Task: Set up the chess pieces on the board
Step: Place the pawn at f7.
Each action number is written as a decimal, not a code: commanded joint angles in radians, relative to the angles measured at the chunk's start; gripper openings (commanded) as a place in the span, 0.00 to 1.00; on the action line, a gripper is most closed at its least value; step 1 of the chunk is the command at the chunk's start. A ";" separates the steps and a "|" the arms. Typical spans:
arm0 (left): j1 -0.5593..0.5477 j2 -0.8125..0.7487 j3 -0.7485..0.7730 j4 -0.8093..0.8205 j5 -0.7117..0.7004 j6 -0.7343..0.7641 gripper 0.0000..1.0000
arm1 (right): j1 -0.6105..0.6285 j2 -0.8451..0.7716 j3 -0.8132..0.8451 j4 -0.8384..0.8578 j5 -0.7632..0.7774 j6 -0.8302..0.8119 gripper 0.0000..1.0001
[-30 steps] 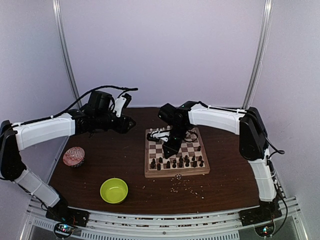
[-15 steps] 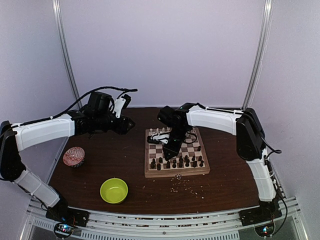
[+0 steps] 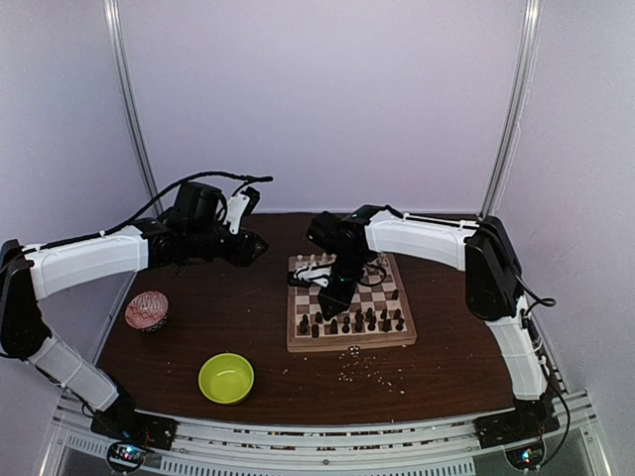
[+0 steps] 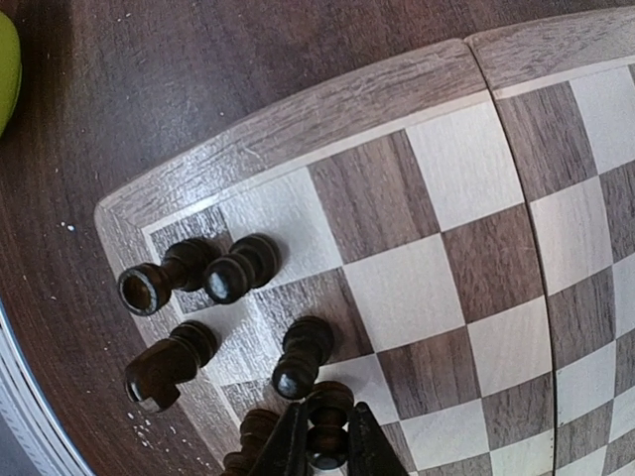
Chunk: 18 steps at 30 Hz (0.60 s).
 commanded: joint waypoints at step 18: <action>0.008 -0.001 0.010 0.012 0.006 -0.007 0.48 | -0.096 -0.175 -0.031 -0.028 -0.078 0.014 0.31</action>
